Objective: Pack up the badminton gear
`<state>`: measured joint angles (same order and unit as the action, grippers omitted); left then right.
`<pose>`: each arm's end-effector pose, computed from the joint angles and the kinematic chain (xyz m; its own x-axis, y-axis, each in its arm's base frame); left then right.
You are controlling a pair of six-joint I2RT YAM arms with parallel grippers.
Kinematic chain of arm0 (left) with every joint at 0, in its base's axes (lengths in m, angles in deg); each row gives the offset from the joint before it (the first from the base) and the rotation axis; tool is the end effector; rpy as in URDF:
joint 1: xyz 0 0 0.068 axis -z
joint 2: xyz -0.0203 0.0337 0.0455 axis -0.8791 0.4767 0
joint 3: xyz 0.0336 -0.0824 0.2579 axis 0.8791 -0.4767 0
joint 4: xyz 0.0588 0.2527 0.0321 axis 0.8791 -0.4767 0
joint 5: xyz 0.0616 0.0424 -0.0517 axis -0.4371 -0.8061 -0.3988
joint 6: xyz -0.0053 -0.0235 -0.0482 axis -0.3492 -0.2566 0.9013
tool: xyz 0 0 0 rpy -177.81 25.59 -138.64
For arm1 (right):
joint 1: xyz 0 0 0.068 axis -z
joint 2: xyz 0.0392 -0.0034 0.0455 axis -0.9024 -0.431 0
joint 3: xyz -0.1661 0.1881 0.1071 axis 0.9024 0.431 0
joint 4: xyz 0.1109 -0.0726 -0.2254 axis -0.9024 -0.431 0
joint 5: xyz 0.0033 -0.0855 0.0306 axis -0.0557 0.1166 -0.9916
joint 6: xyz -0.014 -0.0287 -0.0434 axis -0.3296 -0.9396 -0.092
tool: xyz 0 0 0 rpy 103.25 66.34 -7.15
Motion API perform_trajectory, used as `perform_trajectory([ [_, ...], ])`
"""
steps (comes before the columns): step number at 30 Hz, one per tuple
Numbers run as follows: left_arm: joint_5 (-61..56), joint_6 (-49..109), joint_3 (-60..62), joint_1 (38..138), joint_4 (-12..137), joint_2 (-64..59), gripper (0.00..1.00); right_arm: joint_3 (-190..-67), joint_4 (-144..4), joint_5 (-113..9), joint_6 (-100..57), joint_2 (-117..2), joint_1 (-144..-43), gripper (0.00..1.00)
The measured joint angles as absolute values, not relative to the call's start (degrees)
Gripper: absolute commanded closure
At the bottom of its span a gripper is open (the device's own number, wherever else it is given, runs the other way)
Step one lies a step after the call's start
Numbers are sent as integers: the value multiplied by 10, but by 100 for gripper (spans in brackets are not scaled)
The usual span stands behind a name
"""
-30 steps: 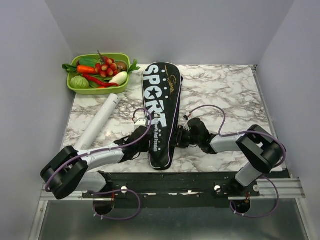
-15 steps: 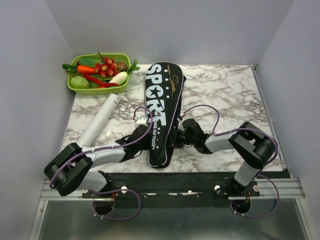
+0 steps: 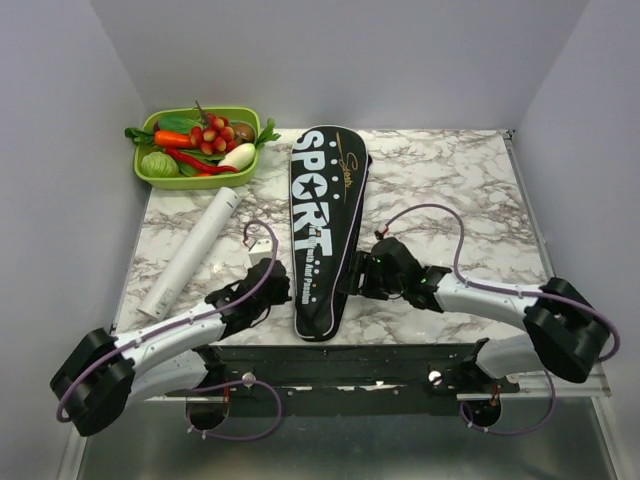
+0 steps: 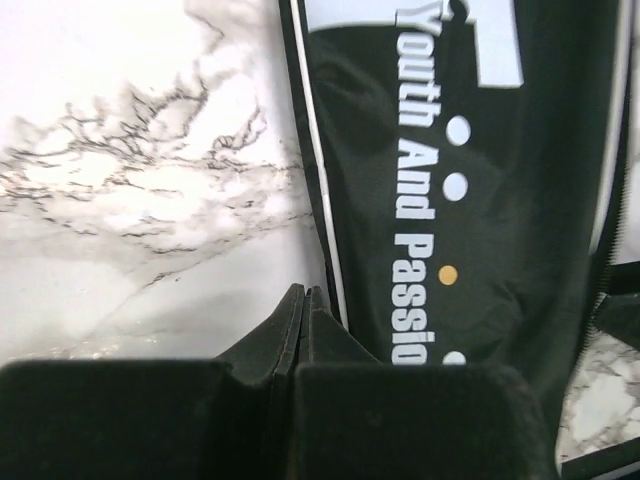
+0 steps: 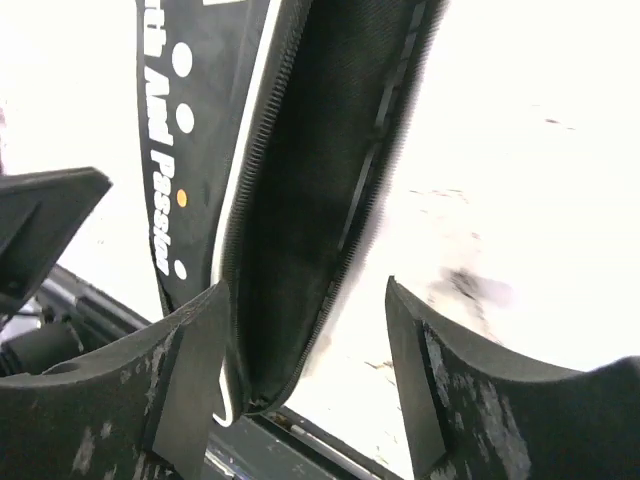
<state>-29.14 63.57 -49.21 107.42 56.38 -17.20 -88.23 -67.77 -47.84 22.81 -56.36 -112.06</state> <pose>0.1465 -0.1349 0.1656 -0.6958 -0.2477 -0.6741 0.0341 0.9262 -0.3754 0.1809 0.2009 0.1670 -0.8858 0.1829 -0.4264 -0.1196 0.7980 0.5907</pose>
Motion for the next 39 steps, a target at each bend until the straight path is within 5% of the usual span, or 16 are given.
perform_trajectory([
  [6,-304,638,-479,1086,535,-263,96,-882,-778,-384,225,-457,-1095,18],
  [11,-257,619,-431,1105,575,-202,95,-884,-770,-408,194,-460,-956,18],
  [24,-168,587,-288,1142,692,84,96,-1108,-691,-535,150,-705,-806,18],
  [39,-135,611,-365,1139,865,179,99,-1357,-709,-592,171,-970,-801,26],
])
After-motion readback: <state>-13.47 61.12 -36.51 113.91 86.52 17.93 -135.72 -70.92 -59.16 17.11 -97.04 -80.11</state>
